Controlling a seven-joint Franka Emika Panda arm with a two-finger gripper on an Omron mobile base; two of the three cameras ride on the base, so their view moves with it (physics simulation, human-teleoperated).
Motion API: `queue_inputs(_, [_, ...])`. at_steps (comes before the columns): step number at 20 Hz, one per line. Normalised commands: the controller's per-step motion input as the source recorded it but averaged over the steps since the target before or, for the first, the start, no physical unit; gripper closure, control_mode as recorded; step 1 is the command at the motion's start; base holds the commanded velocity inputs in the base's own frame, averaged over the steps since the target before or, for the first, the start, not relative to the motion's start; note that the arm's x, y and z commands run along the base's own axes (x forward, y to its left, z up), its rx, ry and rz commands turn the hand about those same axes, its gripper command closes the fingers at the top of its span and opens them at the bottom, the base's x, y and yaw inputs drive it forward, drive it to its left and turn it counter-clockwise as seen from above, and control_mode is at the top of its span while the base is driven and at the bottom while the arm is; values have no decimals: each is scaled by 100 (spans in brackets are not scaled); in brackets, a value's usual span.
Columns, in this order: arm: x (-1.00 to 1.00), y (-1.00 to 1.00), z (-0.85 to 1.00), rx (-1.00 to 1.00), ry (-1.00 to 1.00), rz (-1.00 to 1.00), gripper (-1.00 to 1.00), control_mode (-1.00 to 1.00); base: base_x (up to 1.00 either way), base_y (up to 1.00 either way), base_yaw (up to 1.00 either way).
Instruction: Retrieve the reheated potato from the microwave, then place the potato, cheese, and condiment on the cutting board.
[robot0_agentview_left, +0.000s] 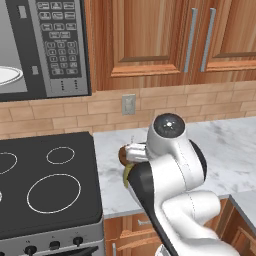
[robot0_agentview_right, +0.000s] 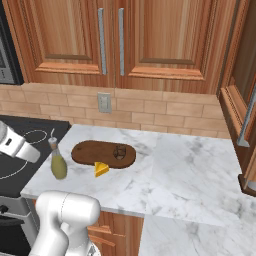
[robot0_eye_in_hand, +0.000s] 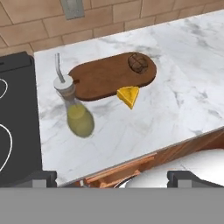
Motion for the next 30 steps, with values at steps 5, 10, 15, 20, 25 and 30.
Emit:
queue_inputs(5, [4, 44, 0, 0, 0, -7, -100, -100, 0, 0, 0])
queue_inputs(10, [27, 17, 0, 0, 7, 1, -100, -100, 0, 0, 0])
queue_inputs(15, [21, 2, -2, 0, 2, 4, -100, -100, 0, 0, 0])
queue_inputs(20, [15, 0, -14, 0, 0, 5, -100, -100, 0, 0, 0])
queue_inputs(25, [19, 0, -23, 0, 0, 2, -100, -100, 0, 0, 0])
queue_inputs(30, [30, -1, -20, 0, 3, 0, -100, -100, 0, 0, 0])
